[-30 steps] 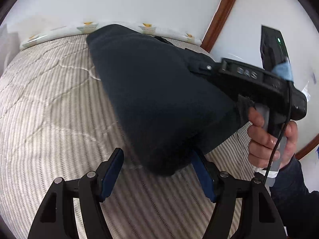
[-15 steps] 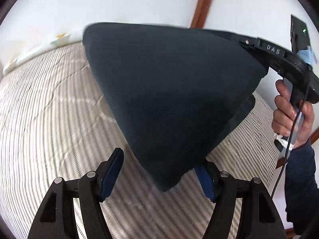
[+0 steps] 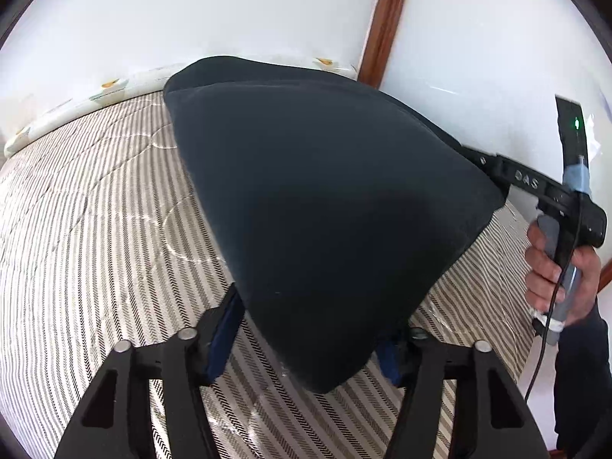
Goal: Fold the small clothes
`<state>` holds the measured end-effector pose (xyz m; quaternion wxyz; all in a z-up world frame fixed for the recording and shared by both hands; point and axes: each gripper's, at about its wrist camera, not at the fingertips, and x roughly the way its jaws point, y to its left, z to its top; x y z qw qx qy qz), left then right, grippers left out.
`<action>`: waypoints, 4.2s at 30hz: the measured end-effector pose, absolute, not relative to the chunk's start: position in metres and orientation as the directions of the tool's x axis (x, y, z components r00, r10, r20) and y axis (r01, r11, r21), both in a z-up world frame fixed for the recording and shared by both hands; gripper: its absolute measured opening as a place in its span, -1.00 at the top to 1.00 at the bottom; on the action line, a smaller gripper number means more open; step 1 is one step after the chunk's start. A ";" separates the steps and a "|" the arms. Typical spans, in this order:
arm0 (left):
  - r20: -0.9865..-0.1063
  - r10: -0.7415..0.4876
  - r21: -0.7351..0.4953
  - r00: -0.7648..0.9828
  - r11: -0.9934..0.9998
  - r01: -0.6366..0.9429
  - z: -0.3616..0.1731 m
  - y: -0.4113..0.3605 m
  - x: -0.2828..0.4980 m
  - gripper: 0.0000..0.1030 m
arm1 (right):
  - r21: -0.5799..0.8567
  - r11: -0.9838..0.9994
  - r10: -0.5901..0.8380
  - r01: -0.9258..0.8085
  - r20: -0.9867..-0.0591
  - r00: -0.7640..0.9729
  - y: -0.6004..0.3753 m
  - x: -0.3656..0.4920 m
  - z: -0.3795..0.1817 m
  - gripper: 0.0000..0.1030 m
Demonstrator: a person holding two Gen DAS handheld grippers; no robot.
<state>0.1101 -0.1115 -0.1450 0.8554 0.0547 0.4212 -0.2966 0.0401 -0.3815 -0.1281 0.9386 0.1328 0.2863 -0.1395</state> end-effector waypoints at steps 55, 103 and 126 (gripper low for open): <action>-0.732 -0.365 -0.227 0.575 0.927 0.299 -0.125 0.078 0.100 0.37 | 0.105 0.994 0.053 0.016 -0.622 0.781 -0.196 0.099 -0.124 0.60; -0.726 -0.360 -0.234 0.586 0.931 0.281 -0.113 0.086 0.218 -0.08 | 0.297 0.955 0.226 0.015 -0.756 0.615 -0.205 0.327 -0.106 0.80; -0.714 -0.379 -0.233 0.588 0.921 0.311 -0.112 0.080 0.199 -0.11 | 0.323 0.946 0.249 -0.013 -0.703 0.667 -0.250 0.254 -0.095 0.12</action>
